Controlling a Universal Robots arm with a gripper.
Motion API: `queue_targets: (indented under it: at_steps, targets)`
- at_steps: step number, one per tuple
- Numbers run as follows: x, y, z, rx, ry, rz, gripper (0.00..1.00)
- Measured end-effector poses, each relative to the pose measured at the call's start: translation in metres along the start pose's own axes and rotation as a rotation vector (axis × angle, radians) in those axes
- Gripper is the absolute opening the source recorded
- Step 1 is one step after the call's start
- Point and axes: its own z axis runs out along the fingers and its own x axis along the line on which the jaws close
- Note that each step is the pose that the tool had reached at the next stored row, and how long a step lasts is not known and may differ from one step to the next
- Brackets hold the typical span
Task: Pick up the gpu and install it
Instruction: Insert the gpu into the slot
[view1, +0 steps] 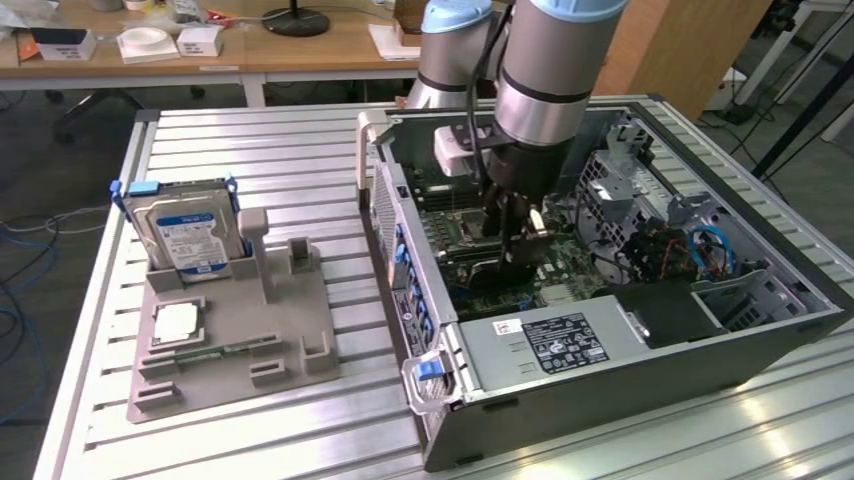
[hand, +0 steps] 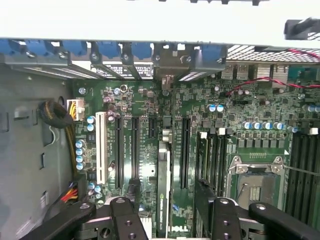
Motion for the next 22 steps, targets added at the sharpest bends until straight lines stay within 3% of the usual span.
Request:
queue_targets:
  at_steps: [8, 11, 14, 16, 20, 22]
  targets:
    - [-0.0002, 0.0000, -0.0016, 0.0003, -0.0003, 0.000, 0.56]
    - [-0.0002, -0.0001, -0.0016, 0.0003, -0.0003, 0.000, 0.38]
    - [-0.0002, 0.0000, -0.0016, 0.0003, -0.0003, 0.000, 0.32]
    - [-0.0002, -0.0001, -0.0016, 0.0003, -0.0003, 0.000, 0.20]
    - [-0.0002, -0.0001, -0.0016, 0.0003, -0.0003, 0.000, 0.11]
    - [-0.0002, -0.0001, -0.0016, 0.0003, -0.0003, 0.000, 0.11]
